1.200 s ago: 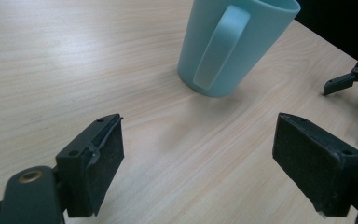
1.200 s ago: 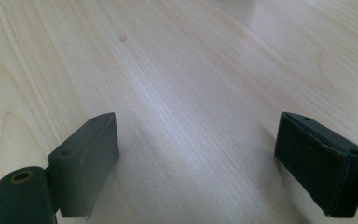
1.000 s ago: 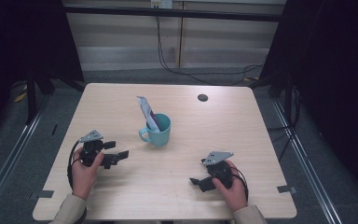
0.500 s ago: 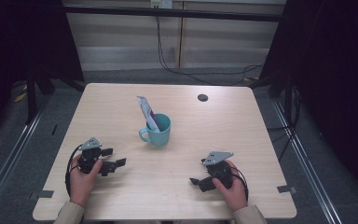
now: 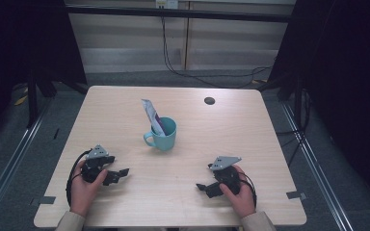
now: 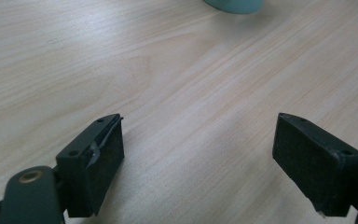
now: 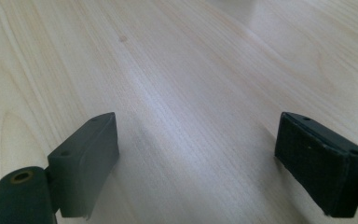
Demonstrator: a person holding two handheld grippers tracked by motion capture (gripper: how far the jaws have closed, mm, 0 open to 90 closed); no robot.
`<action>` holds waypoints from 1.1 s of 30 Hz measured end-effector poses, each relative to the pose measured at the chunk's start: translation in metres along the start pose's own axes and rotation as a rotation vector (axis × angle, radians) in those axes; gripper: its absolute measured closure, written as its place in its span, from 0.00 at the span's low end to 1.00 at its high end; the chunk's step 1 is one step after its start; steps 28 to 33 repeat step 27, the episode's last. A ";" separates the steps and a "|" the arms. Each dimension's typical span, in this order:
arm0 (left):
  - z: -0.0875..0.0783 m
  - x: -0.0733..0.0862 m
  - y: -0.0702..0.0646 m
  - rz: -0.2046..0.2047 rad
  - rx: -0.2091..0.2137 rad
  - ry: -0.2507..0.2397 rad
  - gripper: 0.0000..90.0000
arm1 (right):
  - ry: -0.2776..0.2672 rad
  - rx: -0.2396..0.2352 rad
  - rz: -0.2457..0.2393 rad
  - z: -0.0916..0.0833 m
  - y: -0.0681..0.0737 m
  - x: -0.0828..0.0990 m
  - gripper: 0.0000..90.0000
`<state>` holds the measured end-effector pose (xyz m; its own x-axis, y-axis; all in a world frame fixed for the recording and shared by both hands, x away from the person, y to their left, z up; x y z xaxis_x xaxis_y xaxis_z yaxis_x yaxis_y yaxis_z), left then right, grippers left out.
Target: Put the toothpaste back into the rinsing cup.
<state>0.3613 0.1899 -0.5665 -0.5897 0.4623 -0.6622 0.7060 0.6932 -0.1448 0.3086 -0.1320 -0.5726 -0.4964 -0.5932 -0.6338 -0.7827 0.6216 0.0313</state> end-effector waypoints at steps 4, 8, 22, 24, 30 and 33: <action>0.001 0.001 -0.001 0.018 -0.024 0.011 0.17 | 0.000 0.000 0.000 0.000 0.000 0.000 0.14; 0.002 0.002 -0.003 0.059 -0.060 0.031 0.17 | 0.000 0.000 0.000 0.000 0.000 0.000 0.14; 0.004 0.003 -0.004 0.101 -0.092 0.051 0.16 | 0.000 0.001 -0.001 0.000 0.000 0.000 0.14; 0.004 0.003 -0.004 0.101 -0.091 0.050 0.16 | 0.000 0.001 0.000 0.000 0.000 0.000 0.14; 0.004 0.003 -0.004 0.102 -0.091 0.050 0.16 | 0.000 0.001 -0.001 0.000 0.000 0.000 0.14; 0.004 0.003 -0.004 0.102 -0.091 0.050 0.16 | 0.000 0.001 -0.001 0.000 0.000 0.000 0.14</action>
Point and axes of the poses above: each handheld gripper's, and its own axes: z roughly forward along the jaws, x roughly out of its underside, y roughly to its left, the point moved 9 cm from there along z, roughly forward along the jaws, and after that the axes turned 7 degrees about y, right-handed, at the moved point
